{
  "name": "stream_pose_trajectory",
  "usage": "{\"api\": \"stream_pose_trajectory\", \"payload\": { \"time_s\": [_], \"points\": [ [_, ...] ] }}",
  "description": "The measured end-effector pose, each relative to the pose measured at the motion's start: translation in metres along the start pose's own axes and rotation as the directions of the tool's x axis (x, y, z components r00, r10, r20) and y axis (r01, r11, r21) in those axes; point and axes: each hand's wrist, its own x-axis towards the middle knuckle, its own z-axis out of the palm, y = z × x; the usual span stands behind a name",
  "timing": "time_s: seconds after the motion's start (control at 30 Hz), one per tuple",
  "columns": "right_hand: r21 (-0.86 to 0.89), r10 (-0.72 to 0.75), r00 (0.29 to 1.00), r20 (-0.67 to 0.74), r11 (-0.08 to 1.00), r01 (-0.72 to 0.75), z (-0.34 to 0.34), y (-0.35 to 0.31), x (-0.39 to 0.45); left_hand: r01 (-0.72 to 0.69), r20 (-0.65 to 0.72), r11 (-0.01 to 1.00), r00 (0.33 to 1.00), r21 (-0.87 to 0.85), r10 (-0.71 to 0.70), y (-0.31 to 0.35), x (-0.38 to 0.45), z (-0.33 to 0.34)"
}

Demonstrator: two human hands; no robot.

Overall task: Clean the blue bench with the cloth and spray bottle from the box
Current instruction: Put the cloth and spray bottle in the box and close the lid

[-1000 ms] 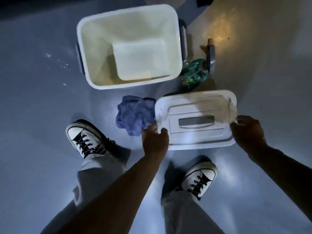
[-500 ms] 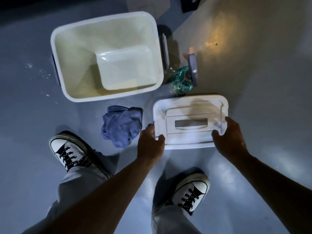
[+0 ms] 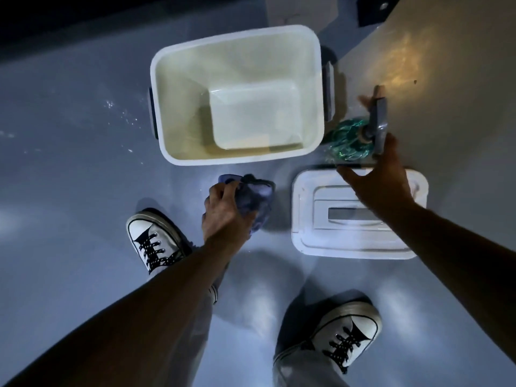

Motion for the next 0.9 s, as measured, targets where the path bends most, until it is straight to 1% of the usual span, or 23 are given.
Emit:
{"api": "stream_pose_trajectory", "payload": {
  "time_s": [0.07, 0.13, 0.2, 0.23, 0.3, 0.4, 0.47, 0.53, 0.63, 0.7, 0.8, 0.9],
  "points": [
    [0.029, -0.016, 1.0, 0.005, 0.999, 0.016, 0.003, 0.004, 0.009, -0.004, 0.007, 0.998, 1.0, 0.057, 0.003, -0.006, 0.004, 0.011],
    [0.072, -0.05, 0.999, -0.008, 0.996, 0.051, 0.004, 0.004, 0.019, -0.032, -0.022, 0.994, 0.999, 0.108, 0.034, -0.009, 0.007, 0.019],
    [0.103, -0.073, 0.997, -0.041, 0.992, 0.077, 0.004, 0.005, 0.027, -0.054, -0.071, 0.992, 0.996, 0.118, 0.062, -0.01, 0.009, 0.022],
    [0.09, -0.083, 0.995, -0.047, 0.992, 0.087, 0.003, 0.004, 0.029, -0.067, -0.084, 0.992, 0.994, 0.11, 0.077, -0.011, 0.011, 0.021],
    [0.035, -0.091, 0.995, -0.048, 0.995, 0.093, 0.0, -0.002, 0.029, -0.097, -0.069, 0.991, 0.992, 0.088, 0.104, -0.013, 0.014, 0.018],
    [0.009, -0.043, 0.996, -0.075, 0.999, 0.044, -0.001, -0.009, 0.02, -0.12, -0.004, 0.992, 0.993, 0.045, 0.12, -0.016, 0.015, 0.006],
    [0.017, -0.013, 0.996, -0.083, 1.0, 0.014, -0.003, -0.015, 0.01, -0.114, 0.022, 0.993, 0.993, -0.024, 0.114, -0.014, 0.009, -0.006],
    [0.026, 0.018, 0.995, -0.103, 1.0, -0.015, -0.007, -0.022, -0.005, -0.129, 0.01, 0.982, 0.991, -0.137, 0.132, -0.009, -0.003, -0.022],
    [0.078, 0.06, 0.984, -0.166, 0.996, -0.048, -0.019, -0.036, -0.031, -0.26, -0.094, 0.933, 0.965, -0.25, 0.244, 0.001, -0.027, -0.052],
    [0.117, 0.062, 0.977, -0.204, 0.992, -0.038, -0.027, -0.051, -0.045, -0.303, -0.151, 0.899, 0.952, -0.316, 0.268, 0.009, -0.041, -0.076],
    [0.148, 0.01, 0.974, -0.228, 0.989, 0.025, -0.038, -0.077, -0.061, -0.278, -0.147, 0.867, 0.96, -0.414, 0.238, 0.025, -0.054, -0.122],
    [0.071, -0.068, 0.972, -0.227, 0.994, 0.087, -0.045, -0.106, -0.068, -0.205, -0.103, 0.824, 0.979, -0.527, 0.178, 0.043, -0.05, -0.169]
  ]
}}
